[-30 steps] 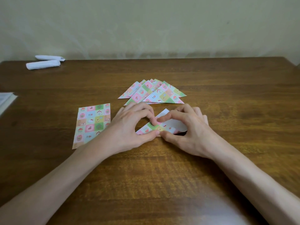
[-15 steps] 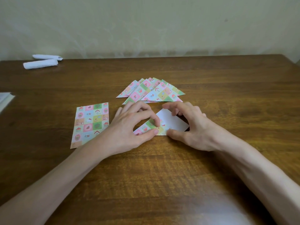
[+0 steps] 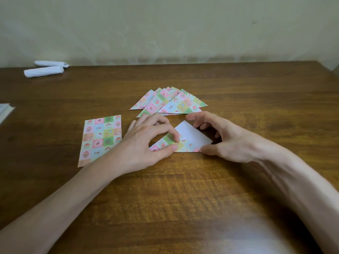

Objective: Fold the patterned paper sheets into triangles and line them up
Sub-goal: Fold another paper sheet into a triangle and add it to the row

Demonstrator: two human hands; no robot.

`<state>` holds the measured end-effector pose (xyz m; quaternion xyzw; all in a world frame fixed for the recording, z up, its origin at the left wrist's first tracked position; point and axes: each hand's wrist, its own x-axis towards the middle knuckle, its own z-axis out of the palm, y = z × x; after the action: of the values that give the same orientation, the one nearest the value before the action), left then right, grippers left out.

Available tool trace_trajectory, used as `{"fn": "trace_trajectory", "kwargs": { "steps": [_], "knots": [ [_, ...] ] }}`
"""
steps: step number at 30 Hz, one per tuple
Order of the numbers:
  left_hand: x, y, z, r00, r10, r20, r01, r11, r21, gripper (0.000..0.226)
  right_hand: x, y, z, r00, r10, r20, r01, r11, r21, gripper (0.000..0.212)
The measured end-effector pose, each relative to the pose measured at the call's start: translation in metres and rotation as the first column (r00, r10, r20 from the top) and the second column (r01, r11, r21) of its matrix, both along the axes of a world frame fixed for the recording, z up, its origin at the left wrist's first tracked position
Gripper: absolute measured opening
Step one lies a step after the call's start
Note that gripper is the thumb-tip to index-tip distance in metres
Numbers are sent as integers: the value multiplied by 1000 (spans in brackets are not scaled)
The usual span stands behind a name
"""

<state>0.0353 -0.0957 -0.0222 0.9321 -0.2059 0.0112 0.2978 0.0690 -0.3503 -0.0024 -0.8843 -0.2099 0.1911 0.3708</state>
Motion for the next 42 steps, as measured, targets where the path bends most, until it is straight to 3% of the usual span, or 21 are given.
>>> {"fn": "trace_trajectory", "kwargs": {
  "steps": [8, 13, 19, 25, 28, 32, 39, 42],
  "knots": [
    [-2, -1, 2, 999, 8, 46, -11, 999, 52, 12, 2, -1, 1, 999, -3, -36, 4, 1000, 20, 68],
    [-3, -2, 1, 998, 17, 62, -21, 998, 53, 14, -2, 9, -4, 997, -70, 30, 69, 997, 30, 57],
    [-4, -2, 2, 998, 25, 50, -27, 999, 37, 13, -8, 16, -6, 986, -80, 147, 88, 995, -47, 68],
    [2, 22, 15, 996, -24, -82, 28, 998, 48, 19, -8, 13, -3, 988, -22, 151, 36, 995, -91, 69],
    [9, 40, 22, 984, -65, -163, 74, 996, 49, 25, -2, 5, -1, 996, 8, 90, -5, 1000, -28, 73],
    [11, 45, 25, 978, -110, -180, 122, 991, 62, 26, 1, 2, -1, 994, 35, 107, -30, 998, -50, 75],
    [10, 49, 25, 971, -145, -191, 164, 982, 90, 28, -7, 3, 2, 973, 55, 224, -59, 998, 12, 77],
    [10, 49, 25, 968, -147, -202, 164, 984, 73, 25, -17, 16, 3, 951, 36, 308, -56, 997, 57, 61]
  ]
}}
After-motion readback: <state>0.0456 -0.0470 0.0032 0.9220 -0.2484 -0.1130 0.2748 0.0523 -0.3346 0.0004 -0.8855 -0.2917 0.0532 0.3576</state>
